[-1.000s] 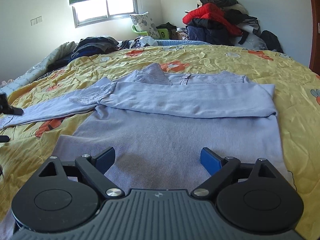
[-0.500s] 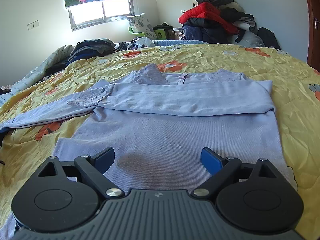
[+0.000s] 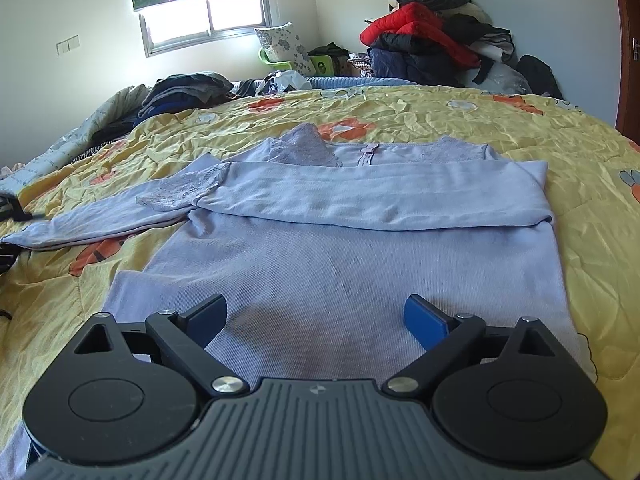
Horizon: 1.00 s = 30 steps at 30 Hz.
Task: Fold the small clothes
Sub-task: 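Lift and carry the sleeve with the left gripper across the chest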
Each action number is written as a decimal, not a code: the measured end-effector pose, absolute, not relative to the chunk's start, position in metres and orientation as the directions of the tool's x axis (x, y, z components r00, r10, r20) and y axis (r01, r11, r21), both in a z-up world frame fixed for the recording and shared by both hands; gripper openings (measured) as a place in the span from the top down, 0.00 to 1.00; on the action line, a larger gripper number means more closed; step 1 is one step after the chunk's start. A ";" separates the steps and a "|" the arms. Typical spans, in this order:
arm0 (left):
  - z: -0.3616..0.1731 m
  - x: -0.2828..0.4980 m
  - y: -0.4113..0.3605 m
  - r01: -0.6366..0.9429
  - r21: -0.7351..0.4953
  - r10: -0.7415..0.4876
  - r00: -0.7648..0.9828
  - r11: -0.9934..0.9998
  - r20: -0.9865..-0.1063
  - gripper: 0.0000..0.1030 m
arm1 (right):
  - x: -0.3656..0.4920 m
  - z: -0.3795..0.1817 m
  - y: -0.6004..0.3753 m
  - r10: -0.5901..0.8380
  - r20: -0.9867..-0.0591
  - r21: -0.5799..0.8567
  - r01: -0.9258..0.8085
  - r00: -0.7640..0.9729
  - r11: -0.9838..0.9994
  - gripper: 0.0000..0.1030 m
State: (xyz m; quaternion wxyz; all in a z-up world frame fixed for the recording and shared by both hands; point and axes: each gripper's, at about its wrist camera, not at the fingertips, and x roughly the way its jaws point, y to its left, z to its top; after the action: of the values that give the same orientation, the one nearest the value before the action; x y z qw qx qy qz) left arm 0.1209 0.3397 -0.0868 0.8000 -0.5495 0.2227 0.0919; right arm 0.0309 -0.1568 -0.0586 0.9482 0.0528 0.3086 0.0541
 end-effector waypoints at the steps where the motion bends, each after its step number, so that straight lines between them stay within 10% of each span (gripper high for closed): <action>1: -0.088 0.120 0.340 -0.389 -0.837 -0.095 0.885 0.385 -0.455 0.96 | 0.031 -0.059 -0.157 0.136 -0.579 0.135 -0.070 0.804 0.988 0.08; 12: -0.014 0.115 0.263 -0.272 -0.546 0.029 0.911 0.792 -0.412 0.96 | 0.031 -0.059 -0.158 0.144 -0.576 0.149 -0.070 0.804 0.986 0.08; 30: 0.038 0.137 0.106 0.032 -0.239 -0.123 0.918 0.970 -0.376 0.96 | 0.036 -0.049 -0.174 0.100 -0.563 0.167 -0.006 0.820 0.986 0.08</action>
State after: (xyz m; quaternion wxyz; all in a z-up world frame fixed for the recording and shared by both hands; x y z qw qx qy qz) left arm 0.1366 0.1060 0.0379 0.9726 -0.1149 0.1982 -0.0399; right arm 0.0365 -0.1736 -0.0488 0.9507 0.0790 0.2986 0.0278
